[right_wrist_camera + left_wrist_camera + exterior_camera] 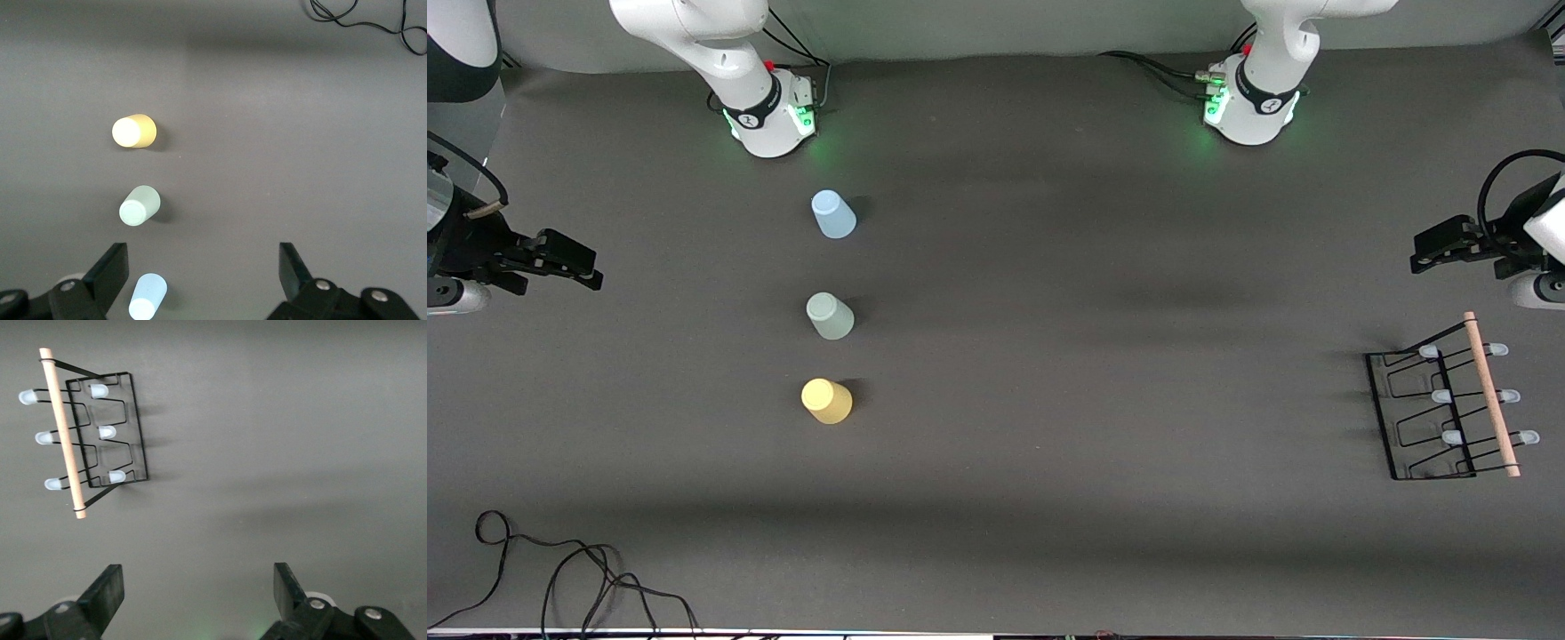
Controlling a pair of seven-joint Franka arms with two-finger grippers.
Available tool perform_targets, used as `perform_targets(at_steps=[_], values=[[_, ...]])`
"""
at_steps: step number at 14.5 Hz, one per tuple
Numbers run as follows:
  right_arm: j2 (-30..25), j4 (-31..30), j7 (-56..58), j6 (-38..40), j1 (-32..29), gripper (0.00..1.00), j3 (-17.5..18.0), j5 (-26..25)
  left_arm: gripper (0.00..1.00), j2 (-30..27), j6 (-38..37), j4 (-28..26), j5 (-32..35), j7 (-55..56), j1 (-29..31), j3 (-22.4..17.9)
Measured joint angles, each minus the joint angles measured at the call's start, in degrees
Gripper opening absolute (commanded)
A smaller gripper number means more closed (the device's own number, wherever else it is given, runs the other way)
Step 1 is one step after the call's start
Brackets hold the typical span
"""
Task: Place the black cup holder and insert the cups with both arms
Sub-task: 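Lower the left gripper onto the wooden rod of the black rack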
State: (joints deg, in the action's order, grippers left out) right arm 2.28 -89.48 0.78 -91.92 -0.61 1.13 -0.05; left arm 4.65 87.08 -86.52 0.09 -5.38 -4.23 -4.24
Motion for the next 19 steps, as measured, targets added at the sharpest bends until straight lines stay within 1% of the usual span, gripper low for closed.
perform_targets(at_steps=[4,5,6,7,9,10,11,15,18,19], values=[[0.0,0.1,0.0,0.1,0.0,1.00,0.0,0.0,1.00,0.0,0.0,0.1,0.6,0.3,0.0,0.7],[0.1,0.1,0.0,0.1,0.0,1.00,0.0,0.0,0.92,0.0,0.0,0.1,0.6,0.3,0.1,0.7],[0.1,0.1,0.0,0.2,0.0,1.00,0.0,0.0,0.89,0.1,0.3,0.0,0.6,0.3,0.2,0.6],[0.2,0.1,0.0,0.2,0.0,1.00,0.0,0.0,0.89,0.3,1.4,-0.3,0.6,0.3,0.4,0.6],[0.4,0.1,0.0,0.3,0.0,1.00,0.0,0.0,0.92,0.9,4.2,-1.4,0.7,0.3,1.1,0.4],[0.4,0.1,0.0,0.4,0.0,1.00,0.0,0.0,0.97,1.6,5.3,-2.0,0.7,0.0,1.9,0.3],[0.5,0.1,0.0,0.4,0.0,1.00,0.0,0.0,0.97,2.4,6.5,-2.4,0.8,-1.2,3.0,0.3],[0.6,0.1,0.0,0.4,0.0,1.00,0.0,0.0,0.97,7.4,13.8,-3.5,0.9,-8.1,9.3,0.0],[0.7,0.1,0.0,0.4,0.0,1.00,0.0,0.0,0.97,12.1,21.3,-4.7,1.0,-9.7,12.1,0.0],[0.7,0.1,0.0,0.4,-0.1,1.00,0.0,0.0,0.91,13.3,24.0,-5.3,1.0,-10.7,12.6,0.0]])
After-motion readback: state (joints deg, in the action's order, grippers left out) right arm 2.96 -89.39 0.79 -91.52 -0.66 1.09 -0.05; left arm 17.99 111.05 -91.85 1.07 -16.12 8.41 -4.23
